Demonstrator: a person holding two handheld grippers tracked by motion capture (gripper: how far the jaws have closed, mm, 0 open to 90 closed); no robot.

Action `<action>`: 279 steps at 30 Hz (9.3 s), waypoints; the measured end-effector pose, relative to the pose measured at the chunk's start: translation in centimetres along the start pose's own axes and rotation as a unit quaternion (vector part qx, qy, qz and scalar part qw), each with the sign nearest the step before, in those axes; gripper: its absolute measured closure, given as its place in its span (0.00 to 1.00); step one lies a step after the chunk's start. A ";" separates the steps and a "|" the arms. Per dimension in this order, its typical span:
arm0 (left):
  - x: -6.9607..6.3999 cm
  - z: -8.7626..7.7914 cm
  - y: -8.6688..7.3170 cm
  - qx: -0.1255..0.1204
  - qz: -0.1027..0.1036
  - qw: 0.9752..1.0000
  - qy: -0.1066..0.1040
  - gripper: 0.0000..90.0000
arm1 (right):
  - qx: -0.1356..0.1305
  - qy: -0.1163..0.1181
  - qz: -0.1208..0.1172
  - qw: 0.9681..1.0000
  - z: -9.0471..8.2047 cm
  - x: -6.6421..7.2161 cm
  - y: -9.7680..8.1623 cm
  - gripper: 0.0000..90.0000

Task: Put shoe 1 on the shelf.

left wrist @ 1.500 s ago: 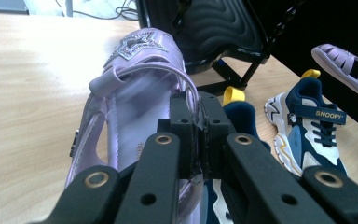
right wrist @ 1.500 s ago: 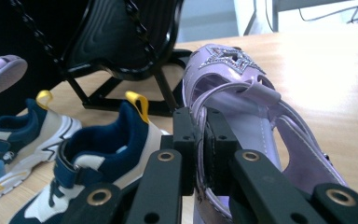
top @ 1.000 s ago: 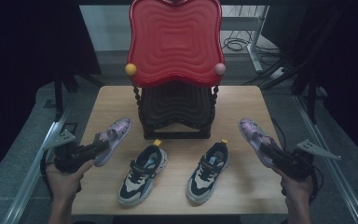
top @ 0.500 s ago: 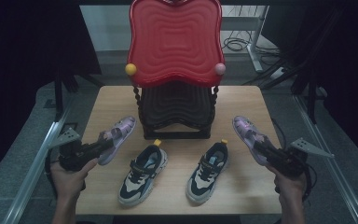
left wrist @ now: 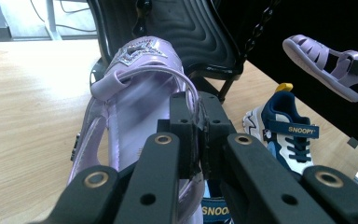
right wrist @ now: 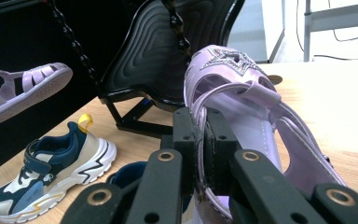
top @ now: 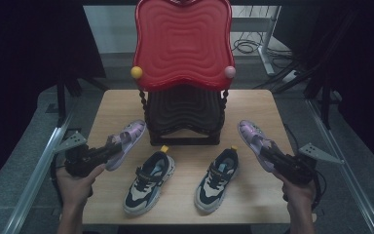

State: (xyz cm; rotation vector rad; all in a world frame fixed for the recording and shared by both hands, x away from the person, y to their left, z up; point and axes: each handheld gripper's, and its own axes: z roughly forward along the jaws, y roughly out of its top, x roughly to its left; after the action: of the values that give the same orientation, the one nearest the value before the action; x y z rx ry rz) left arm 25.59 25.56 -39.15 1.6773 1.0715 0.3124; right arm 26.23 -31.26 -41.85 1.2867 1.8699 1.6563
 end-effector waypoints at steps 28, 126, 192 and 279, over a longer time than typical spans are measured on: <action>-1.3 2.1 1.6 -0.004 0.017 1.000 -0.020 0.96 | 0.011 0.042 -0.025 0.999 2.3 3.2 1.0 0.94; -2.8 9.7 4.8 -0.035 0.018 0.999 -0.038 0.96 | 0.004 0.066 -0.024 0.997 11.3 7.8 2.7 0.94; -3.1 16.0 7.2 -0.088 0.056 0.994 0.029 0.95 | -0.051 -0.054 -0.028 0.997 18.5 9.1 4.6 0.94; -1.1 20.9 4.8 -0.041 0.097 0.992 0.066 0.82 | -0.018 -0.127 -0.100 0.987 24.9 8.7 3.5 0.88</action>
State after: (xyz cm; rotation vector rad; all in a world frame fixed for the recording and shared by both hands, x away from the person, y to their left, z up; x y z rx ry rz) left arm 41.22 11.39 -42.89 1.7089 0.9787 0.5925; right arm 41.38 -9.42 -42.70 1.1892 1.7454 1.3503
